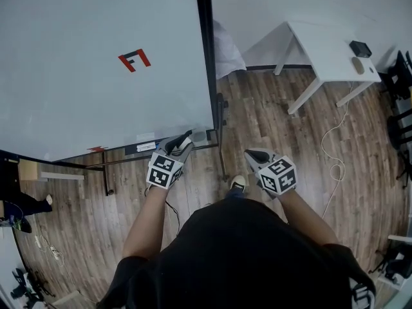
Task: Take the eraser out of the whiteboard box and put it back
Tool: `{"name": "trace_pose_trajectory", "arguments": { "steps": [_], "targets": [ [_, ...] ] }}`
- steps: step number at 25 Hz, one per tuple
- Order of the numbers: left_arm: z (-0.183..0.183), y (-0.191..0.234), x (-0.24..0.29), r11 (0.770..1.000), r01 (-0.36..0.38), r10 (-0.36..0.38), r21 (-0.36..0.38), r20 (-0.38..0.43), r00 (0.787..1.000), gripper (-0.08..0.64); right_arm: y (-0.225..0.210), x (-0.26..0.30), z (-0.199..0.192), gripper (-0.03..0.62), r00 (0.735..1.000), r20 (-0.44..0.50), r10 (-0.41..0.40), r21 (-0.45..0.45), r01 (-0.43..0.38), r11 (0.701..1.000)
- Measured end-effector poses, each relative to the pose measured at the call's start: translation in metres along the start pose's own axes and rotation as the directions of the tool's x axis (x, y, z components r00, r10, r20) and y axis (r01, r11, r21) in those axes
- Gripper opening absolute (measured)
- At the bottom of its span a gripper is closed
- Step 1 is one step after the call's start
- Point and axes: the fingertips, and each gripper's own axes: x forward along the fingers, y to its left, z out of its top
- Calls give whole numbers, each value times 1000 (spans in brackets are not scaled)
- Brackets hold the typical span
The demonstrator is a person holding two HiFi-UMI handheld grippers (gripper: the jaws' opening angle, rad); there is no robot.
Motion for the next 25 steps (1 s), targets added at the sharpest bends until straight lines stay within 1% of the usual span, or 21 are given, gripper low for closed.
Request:
{"name": "trace_pose_trajectory", "arguments": {
  "steps": [10,25],
  "targets": [
    [-28,3,-33,999,-39,39,-16,-13,999,155,21,3,-5,-6,1000,-7,13,-20,-13,1000],
    [-65,0,-73,997,-58,57,-46,-12,998,155,56,5,-13,-6,1000,-19,13,-43,-14,999]
  ]
}}
